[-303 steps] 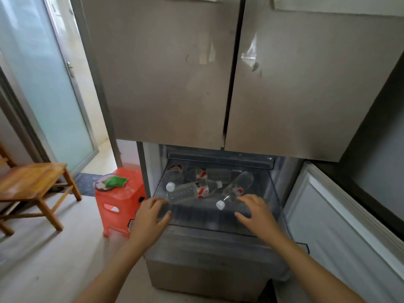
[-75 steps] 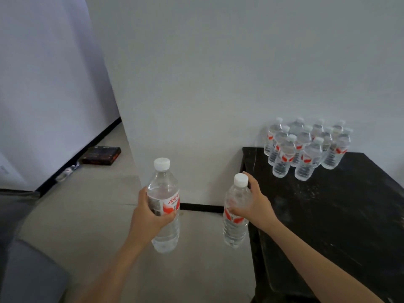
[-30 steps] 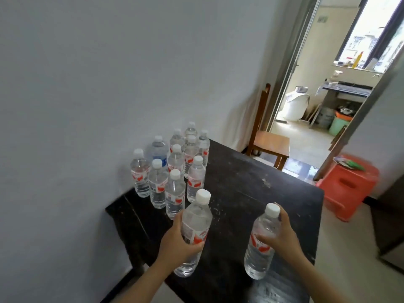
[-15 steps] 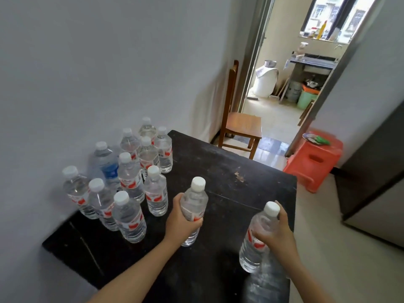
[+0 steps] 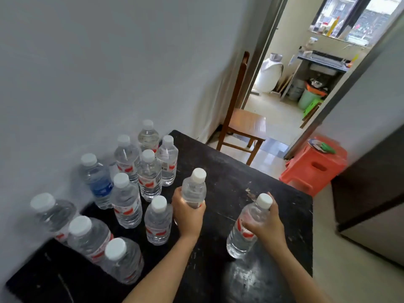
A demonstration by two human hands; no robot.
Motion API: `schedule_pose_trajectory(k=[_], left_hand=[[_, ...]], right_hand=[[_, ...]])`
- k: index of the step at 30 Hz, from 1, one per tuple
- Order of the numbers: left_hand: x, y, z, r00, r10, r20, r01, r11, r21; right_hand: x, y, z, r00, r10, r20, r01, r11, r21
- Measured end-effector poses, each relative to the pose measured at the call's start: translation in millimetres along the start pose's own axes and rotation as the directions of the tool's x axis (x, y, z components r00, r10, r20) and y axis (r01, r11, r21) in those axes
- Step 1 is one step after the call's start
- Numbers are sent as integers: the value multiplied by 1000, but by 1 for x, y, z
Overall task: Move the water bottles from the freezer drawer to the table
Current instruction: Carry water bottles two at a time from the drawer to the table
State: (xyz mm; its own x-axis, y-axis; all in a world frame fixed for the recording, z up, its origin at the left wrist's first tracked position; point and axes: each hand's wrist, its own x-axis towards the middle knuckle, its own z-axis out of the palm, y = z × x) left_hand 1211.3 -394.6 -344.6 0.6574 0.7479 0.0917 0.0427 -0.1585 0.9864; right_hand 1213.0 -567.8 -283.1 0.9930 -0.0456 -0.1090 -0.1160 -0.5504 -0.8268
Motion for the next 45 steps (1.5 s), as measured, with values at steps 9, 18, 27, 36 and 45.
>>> schedule_pose_trajectory(k=[9,18,27,36,45], left_hand=[[32,-29,14,979,29,-203,-17,998,59],[44,-46,20,942,-38,-335,73,993,93],[39,-42,24,934,-147,-326,145,989,-32],[26,-20,26,855,-470,-222,474,880,-34],[-16,-2,9,642,-705,300,724,687,66]], right_hand=[[82,-43,71,979,-109,171,127,987,-97],[149,-72,123,890,-210,405,266,960,-89],[153,-64,135,815,-218,537,302,950,-74],[145,-58,135,821,-159,548,259,959,-111],[92,-21,56,902,-133,410,245,941,-235]])
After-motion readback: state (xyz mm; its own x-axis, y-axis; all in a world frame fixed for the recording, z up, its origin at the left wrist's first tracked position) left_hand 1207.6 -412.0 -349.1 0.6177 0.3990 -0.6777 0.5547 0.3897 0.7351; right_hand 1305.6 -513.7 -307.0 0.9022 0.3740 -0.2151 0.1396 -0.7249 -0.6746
